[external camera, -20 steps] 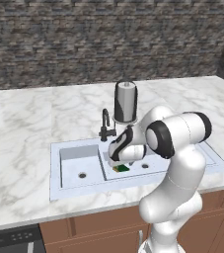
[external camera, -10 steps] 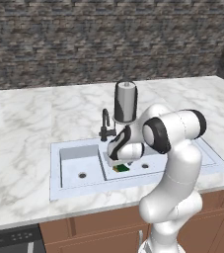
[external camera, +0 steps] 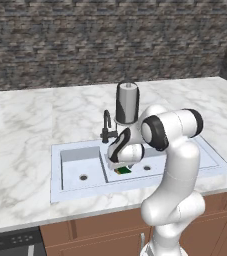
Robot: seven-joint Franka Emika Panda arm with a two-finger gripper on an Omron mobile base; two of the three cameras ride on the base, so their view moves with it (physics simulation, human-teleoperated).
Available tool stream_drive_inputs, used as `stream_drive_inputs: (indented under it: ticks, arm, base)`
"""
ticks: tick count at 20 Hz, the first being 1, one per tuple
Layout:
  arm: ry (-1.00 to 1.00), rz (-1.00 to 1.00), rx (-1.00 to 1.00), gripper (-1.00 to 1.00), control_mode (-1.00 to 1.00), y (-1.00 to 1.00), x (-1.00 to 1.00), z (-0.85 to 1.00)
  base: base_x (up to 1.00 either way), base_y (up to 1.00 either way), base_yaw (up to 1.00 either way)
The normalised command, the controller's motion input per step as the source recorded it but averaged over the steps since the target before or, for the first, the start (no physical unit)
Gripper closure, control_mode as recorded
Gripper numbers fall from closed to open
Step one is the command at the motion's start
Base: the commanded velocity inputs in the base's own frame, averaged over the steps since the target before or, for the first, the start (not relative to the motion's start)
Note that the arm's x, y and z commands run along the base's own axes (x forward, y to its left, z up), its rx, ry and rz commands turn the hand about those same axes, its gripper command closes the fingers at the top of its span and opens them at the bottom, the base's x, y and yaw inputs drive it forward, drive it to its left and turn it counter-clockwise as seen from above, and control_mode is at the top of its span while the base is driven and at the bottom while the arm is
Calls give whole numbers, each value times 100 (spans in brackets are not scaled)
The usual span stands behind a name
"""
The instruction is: Pick up the bar soap and sponge from the sink, and place them back in the cabinet, and close the cabinet doors.
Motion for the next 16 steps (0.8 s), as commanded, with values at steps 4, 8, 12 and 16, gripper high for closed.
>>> stream_drive_inputs:
  ticks: [4, 8, 12, 16]
  arm:
    - [3, 1, 0, -100, -100, 2, 0, -18]
    - [1, 1, 0, -100, -100, 0, 0, -16]
    - [0, 1, 0, -100, -100, 0, 0, -15]
    - [1, 0, 0, 100, -100, 2, 0, -17]
  base:
    - [0, 0, 0]
    - [0, 0, 0]
    - [0, 0, 0]
    - [0, 0, 0]
